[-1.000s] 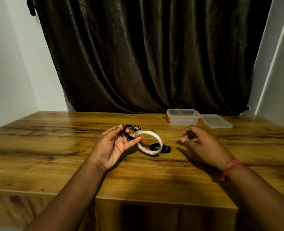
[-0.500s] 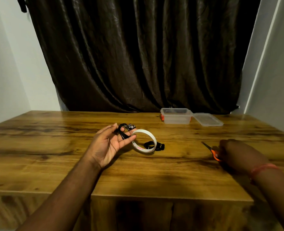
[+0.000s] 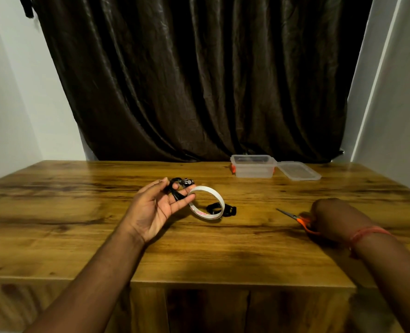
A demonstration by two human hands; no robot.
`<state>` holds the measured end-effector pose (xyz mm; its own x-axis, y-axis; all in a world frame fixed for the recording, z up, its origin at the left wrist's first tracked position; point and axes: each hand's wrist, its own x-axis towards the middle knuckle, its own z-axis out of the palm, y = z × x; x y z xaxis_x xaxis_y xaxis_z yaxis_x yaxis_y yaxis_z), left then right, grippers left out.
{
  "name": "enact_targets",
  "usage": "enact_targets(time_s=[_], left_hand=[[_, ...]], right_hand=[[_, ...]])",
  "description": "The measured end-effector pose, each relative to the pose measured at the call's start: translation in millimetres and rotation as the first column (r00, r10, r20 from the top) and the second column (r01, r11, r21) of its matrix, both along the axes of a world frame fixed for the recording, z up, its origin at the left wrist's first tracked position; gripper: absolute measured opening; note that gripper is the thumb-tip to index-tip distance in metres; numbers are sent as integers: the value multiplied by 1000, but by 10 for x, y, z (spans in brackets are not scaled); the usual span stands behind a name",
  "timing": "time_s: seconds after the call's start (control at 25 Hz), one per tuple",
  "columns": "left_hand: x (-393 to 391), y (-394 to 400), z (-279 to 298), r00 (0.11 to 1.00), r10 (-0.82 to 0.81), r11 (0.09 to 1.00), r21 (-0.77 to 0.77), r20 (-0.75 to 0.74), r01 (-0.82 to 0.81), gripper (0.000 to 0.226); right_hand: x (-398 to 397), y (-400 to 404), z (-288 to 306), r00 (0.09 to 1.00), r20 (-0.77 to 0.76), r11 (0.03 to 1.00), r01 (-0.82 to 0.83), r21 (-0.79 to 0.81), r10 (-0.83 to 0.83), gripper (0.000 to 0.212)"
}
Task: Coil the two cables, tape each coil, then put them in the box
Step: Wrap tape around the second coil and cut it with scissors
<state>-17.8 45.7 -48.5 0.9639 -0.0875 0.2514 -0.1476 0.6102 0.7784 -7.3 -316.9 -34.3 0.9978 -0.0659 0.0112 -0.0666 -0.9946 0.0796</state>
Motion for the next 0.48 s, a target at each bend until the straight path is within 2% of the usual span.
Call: enact_targets(time_s=[0.16,0.32,0.36,0.4,0.44,0.48], left_hand=[[-7,7,4,1000,1,1000,-2,-4,-1,14],[-16,9,5,1000,3,1000,-11,-14,-3,15],[-23,6,10,1000,4,1000,-14,-16,-4,15],[-30,4,16,1000,4,1000,-17,-16,-5,15],[-31,0,20,1000,5,1000,-19,-16,-5,15],[-30,-2,21,1000,6,1000,-21,-16,-6,16]], right_hand=[[-114,146,48,995,26,995,-95,-9,95,19],[-107,205,-32,990,74,992,-113,-56,117,19],[-126,228,-19,983,135,992,-129,13,126,15],[-157,262,10,971,203,973,-163,161,129,12],[-231,334,61,959,260,898,-210,387,113,12],[-337,451,100,958,273,736,-250,629,92,13]])
